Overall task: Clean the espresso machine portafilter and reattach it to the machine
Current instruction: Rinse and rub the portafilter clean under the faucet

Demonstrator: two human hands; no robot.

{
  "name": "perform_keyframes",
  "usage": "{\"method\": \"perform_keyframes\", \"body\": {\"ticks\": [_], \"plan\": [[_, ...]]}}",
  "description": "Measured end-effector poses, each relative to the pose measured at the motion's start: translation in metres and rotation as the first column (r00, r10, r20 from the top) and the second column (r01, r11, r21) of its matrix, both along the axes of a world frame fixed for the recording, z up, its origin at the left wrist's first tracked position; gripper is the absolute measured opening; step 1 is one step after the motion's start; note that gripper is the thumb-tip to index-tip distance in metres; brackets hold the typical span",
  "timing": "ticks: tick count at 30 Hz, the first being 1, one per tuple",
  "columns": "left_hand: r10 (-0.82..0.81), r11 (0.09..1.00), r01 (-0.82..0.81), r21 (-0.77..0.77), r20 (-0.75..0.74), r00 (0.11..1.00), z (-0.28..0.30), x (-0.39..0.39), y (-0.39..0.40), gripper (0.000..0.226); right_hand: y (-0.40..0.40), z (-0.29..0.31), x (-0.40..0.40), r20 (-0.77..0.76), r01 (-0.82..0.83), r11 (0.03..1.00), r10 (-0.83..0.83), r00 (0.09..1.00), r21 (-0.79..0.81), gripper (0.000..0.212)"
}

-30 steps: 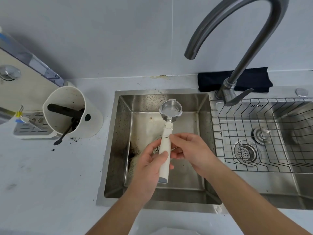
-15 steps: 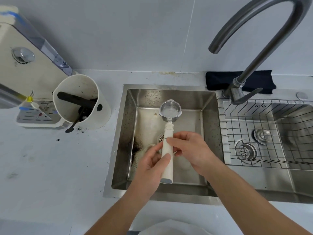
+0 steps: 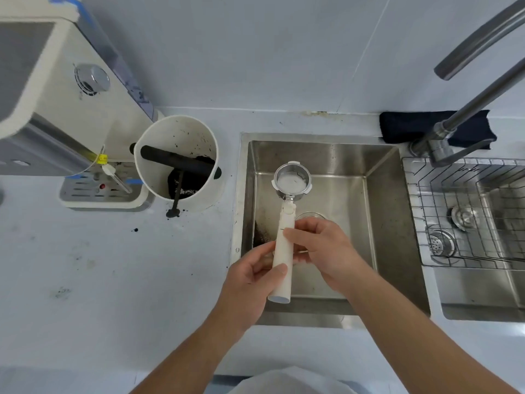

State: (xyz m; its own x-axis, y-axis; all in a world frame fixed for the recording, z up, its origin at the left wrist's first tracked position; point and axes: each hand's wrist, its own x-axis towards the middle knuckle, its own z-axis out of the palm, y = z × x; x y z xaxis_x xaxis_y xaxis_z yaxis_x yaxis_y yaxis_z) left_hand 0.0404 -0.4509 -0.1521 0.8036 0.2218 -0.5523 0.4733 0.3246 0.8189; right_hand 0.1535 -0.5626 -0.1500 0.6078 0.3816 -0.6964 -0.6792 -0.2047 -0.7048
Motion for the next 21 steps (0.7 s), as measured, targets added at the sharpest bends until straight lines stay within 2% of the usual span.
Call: {"method": "perform_keyframes", "body": {"ticks": [12, 16, 21], "plan": [[-0.116, 0.993, 0.116, 0.020, -0.009, 0.993, -0.016, -0.038, 0.072, 0.037, 0.054, -0.003, -0.048, -0.004, 0.098, 0.995, -0.098, 0.995, 0.030, 0.008], [-0.147, 0.989, 0.147, 0.019, -0.018, 0.989, -0.019, -0.047, 0.078, 0.039, 0.058, -0.006, -0.056, -0.007, 0.102, 0.995, -0.103, 0.995, -0.007, 0.009], [-0.144, 0.989, 0.145, 0.033, -0.016, 0.989, -0.015, -0.053, 0.078, 0.039, 0.058, -0.007, -0.061, -0.037, 0.093, 0.994, -0.092, 0.995, 0.050, 0.016]]}}
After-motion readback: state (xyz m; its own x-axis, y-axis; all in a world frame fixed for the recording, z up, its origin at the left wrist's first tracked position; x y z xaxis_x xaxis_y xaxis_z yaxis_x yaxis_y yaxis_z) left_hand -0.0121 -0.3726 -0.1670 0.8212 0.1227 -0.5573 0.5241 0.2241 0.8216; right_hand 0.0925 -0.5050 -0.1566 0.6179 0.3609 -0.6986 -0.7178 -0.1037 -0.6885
